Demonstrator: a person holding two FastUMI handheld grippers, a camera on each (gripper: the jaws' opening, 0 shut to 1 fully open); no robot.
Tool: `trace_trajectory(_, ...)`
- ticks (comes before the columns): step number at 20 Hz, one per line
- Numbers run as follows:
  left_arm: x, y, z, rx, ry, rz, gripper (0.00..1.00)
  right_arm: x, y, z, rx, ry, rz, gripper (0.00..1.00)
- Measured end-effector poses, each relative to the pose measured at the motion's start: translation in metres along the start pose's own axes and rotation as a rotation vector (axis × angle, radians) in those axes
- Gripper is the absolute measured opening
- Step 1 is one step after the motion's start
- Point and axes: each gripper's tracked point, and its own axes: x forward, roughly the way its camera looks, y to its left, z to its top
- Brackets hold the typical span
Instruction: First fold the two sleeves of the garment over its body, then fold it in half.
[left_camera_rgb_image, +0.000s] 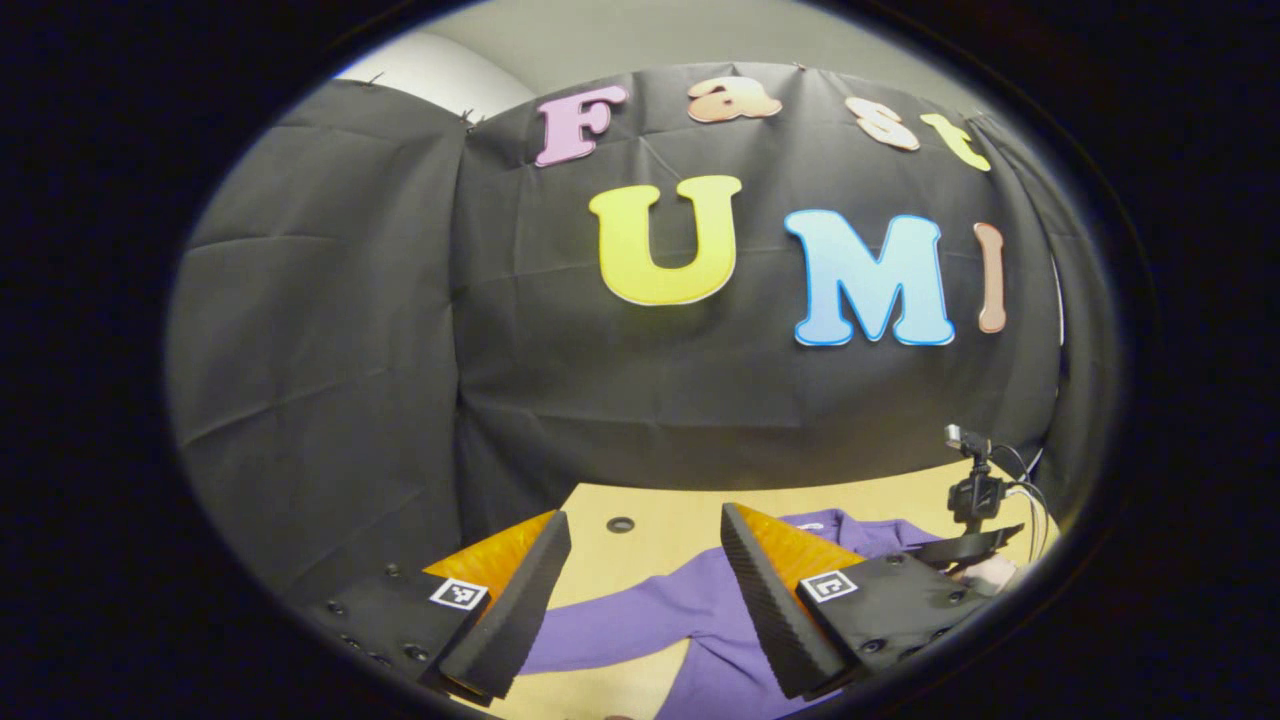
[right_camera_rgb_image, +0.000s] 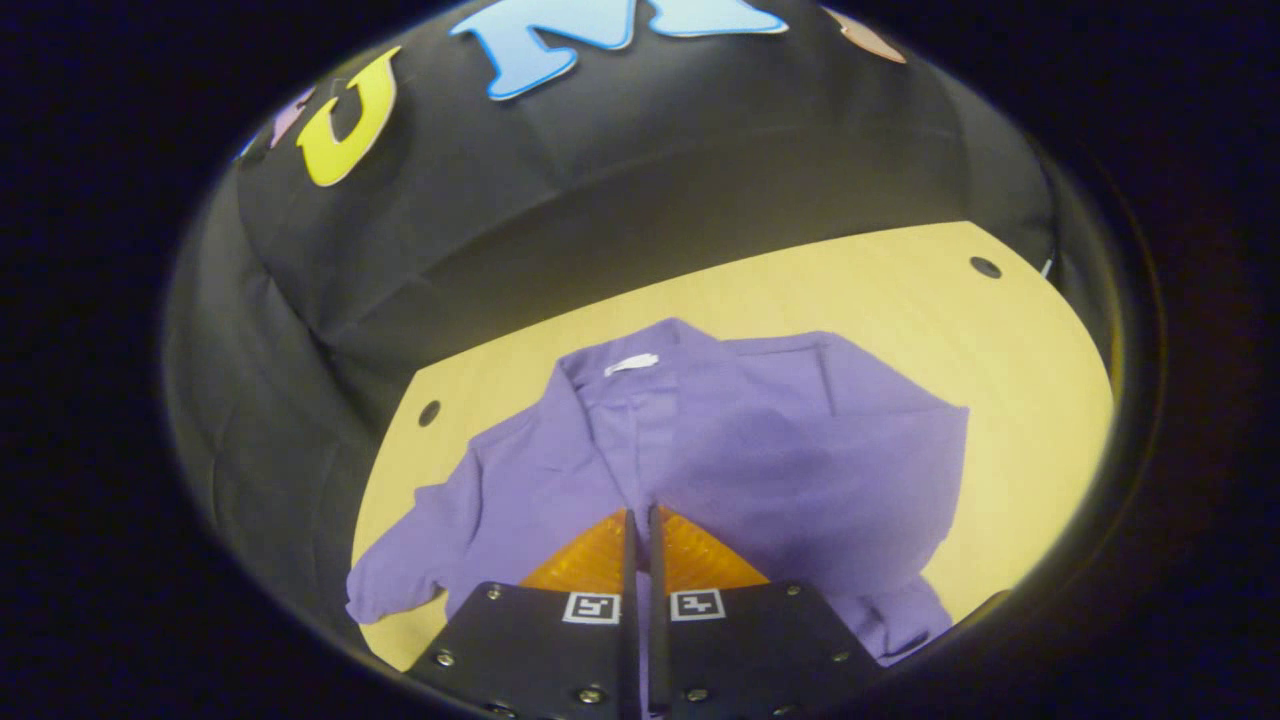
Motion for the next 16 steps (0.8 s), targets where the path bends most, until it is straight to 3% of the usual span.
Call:
trace_trajectory(2, 0.004, 0.019, -0.010, -0.013, 0.011, 0.015, 1.00, 0.012, 0.048, -0.015, -0.063, 0.037, 0.061, 0.04)
trace_trajectory(5, 0.009, 0.038, -0.020, -0.020, 0.027, 0.042, 0.95, 0.026, 0.079, -0.030, -0.116, 0.073, 0.097, 0.04)
trace_trajectory(6, 0.010, 0.044, -0.023, -0.023, 0.030, 0.051, 1.00, 0.031, 0.089, -0.036, -0.133, 0.084, 0.106, 0.04)
trace_trajectory(8, 0.014, 0.058, -0.030, -0.029, 0.039, 0.068, 0.98, 0.038, 0.108, -0.050, -0.167, 0.116, 0.133, 0.04)
trace_trajectory(14, 0.022, 0.087, -0.062, -0.049, 0.087, 0.098, 1.00, 0.047, 0.119, -0.079, -0.256, 0.185, 0.116, 0.04)
trace_trajectory(15, 0.025, 0.089, -0.066, -0.052, 0.093, 0.101, 0.95, 0.050, 0.116, -0.081, -0.255, 0.188, 0.119, 0.00)
trace_trajectory(16, 0.028, 0.093, -0.074, -0.058, 0.101, 0.106, 0.98, 0.053, 0.114, -0.079, -0.254, 0.188, 0.116, 0.13)
